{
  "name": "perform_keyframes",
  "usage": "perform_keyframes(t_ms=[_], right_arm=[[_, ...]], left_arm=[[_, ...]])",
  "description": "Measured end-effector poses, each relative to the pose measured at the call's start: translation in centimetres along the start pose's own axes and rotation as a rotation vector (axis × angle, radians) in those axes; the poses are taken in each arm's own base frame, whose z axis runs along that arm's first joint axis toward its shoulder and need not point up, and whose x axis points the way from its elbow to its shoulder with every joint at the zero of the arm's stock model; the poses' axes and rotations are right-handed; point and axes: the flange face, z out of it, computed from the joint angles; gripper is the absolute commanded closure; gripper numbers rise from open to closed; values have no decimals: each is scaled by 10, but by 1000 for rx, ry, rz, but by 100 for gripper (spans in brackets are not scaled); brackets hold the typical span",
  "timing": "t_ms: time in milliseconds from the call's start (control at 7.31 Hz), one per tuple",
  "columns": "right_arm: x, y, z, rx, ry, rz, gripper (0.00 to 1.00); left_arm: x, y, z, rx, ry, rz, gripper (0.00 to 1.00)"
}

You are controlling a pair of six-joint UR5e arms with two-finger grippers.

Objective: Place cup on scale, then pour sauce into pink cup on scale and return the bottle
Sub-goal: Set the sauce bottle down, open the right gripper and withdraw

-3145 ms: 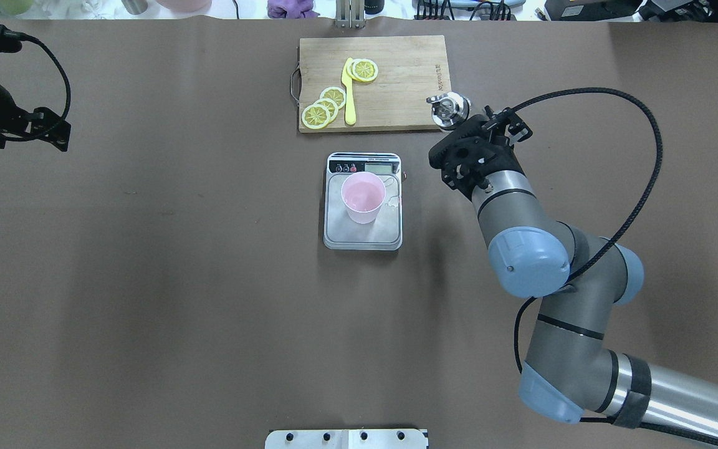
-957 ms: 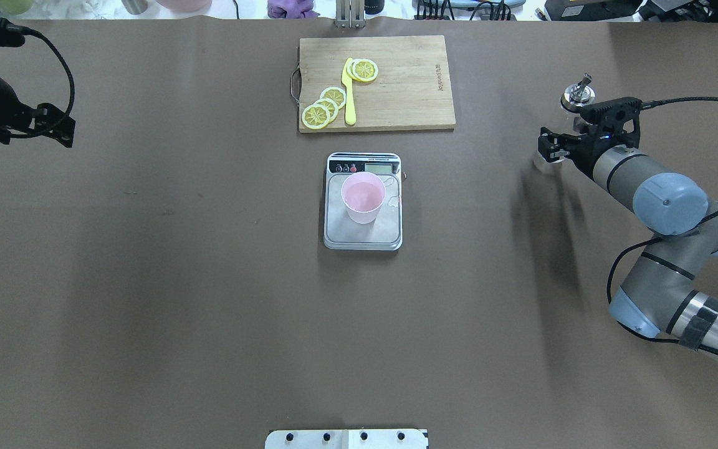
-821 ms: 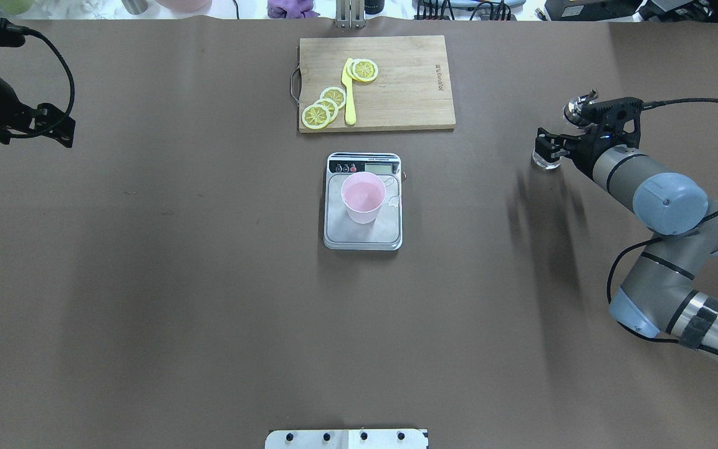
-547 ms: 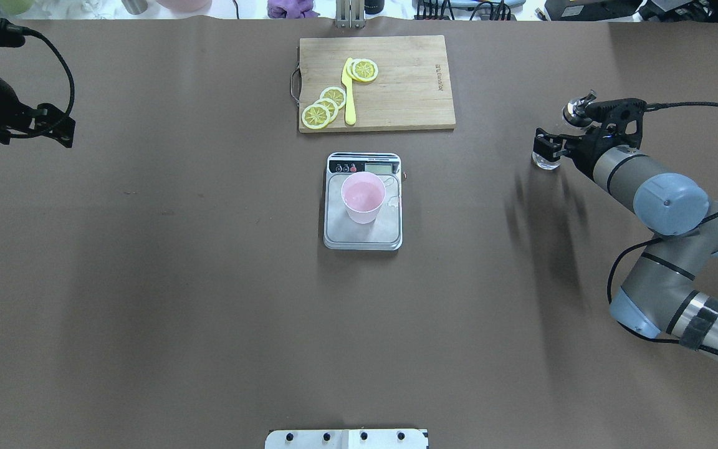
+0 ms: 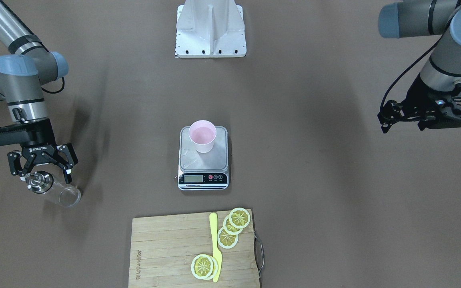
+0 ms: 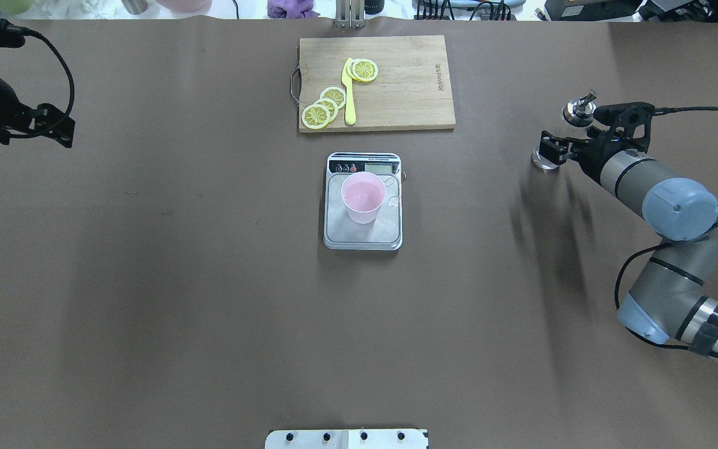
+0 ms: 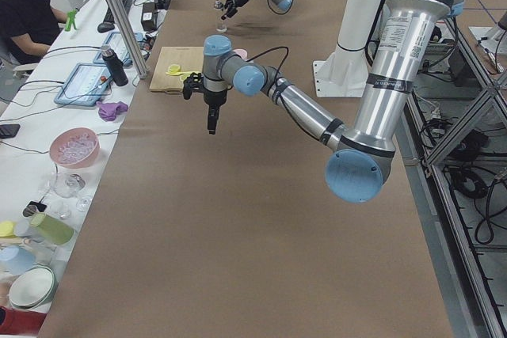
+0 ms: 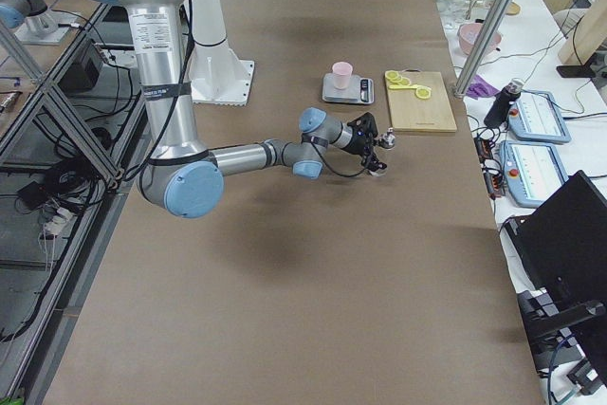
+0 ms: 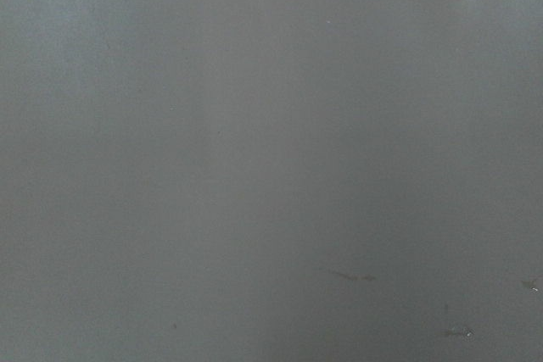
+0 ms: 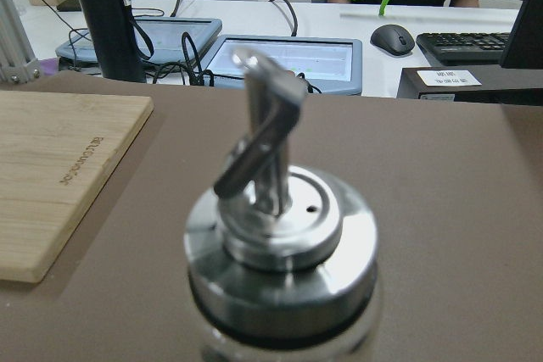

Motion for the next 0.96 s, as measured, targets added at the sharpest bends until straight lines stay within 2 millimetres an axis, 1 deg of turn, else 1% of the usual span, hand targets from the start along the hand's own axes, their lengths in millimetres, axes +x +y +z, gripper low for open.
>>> perform_keyframes(t_ms=[274, 410, 684, 821, 957], right_arm=[[0, 0, -38, -23, -52, 9, 0], [3, -2, -62, -47, -84, 13, 0], [12, -11, -120, -102, -155, 21, 0], [24, -23, -137, -134, -176, 31, 0], [45, -44, -147, -175, -189, 50, 0]], left_arm=[[-2, 0, 3, -5, -4, -2, 1], [-2, 0, 5, -8, -6, -2, 1], [-3, 0, 7, -12, -8, -2, 1], [-3, 0, 8, -13, -9, -3, 1], [-4, 0, 9, -14, -9, -4, 1]])
